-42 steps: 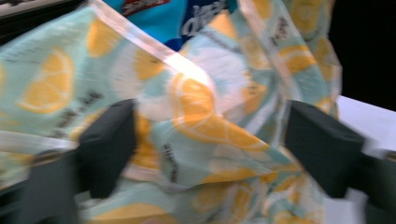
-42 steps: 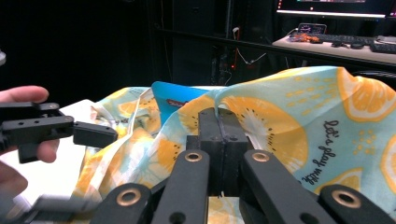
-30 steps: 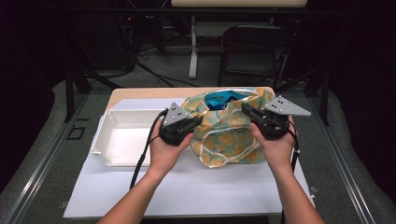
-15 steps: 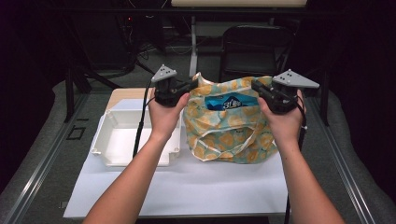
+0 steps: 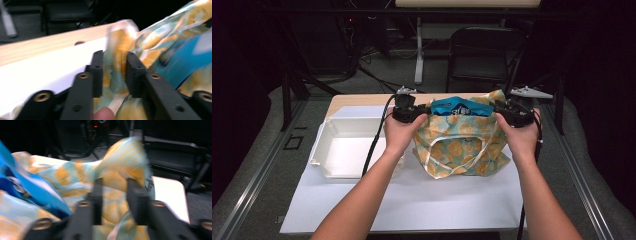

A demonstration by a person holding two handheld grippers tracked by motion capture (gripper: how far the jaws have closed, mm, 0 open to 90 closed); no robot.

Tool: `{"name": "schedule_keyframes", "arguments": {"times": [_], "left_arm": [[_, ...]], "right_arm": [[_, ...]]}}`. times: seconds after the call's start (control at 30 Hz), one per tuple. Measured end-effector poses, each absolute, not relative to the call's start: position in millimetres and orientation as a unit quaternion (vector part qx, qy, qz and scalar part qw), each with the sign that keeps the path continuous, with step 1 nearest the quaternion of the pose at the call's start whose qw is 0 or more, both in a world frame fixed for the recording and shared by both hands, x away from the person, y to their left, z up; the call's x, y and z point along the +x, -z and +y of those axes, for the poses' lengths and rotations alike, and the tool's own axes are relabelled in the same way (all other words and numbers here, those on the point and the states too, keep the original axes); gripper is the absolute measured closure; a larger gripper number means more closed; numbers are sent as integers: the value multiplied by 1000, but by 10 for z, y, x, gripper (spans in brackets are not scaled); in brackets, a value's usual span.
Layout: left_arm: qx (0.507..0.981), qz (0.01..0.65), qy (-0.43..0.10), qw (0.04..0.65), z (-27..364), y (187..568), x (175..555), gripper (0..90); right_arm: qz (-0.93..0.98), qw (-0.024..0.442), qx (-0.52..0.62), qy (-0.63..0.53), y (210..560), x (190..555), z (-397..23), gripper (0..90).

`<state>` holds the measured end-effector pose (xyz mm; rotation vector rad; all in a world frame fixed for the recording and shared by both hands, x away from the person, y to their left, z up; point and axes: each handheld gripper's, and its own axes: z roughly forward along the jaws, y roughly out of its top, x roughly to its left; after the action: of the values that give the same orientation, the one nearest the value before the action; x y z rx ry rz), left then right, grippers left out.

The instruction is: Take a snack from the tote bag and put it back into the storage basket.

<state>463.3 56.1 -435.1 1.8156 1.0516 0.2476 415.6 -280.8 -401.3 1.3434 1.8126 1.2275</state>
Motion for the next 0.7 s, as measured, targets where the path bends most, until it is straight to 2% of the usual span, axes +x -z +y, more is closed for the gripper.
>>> {"name": "schedule_keyframes", "arguments": {"times": [0.1, 0.2, 0.33, 0.47, 0.53, 0.57, 0.63, 0.7], "left_arm": [[734, 445, -104, 503, 656, 4411, 4541, 501], [720, 444, -108, 523, 793, 4421, 4426, 357], [711, 444, -88, 539, 935, 4463, 4381, 299], [720, 423, -36, 549, 929, 4538, 4382, 319], [726, 414, -26, 549, 895, 4557, 4379, 370], [727, 414, -21, 548, 877, 4559, 4373, 428], [731, 401, -10, 552, 855, 4564, 4371, 630], [748, 400, -18, 530, 822, 4570, 4375, 815]], "right_arm": [[664, 282, 505, -473, 4138, 4031, -2871, 514], [656, 300, 489, -490, 4198, 3840, -2895, 448], [634, 309, 478, -524, 4141, 3694, -3000, 417], [632, 307, 483, -522, 4079, 3684, -3020, 372], [641, 294, 500, -503, 4128, 3762, -2994, 370], [645, 288, 508, -492, 4166, 3800, -2982, 408], [652, 270, 515, -486, 4241, 3859, -2973, 640], [655, 252, 507, -501, 4285, 3885, -2970, 800]]}}
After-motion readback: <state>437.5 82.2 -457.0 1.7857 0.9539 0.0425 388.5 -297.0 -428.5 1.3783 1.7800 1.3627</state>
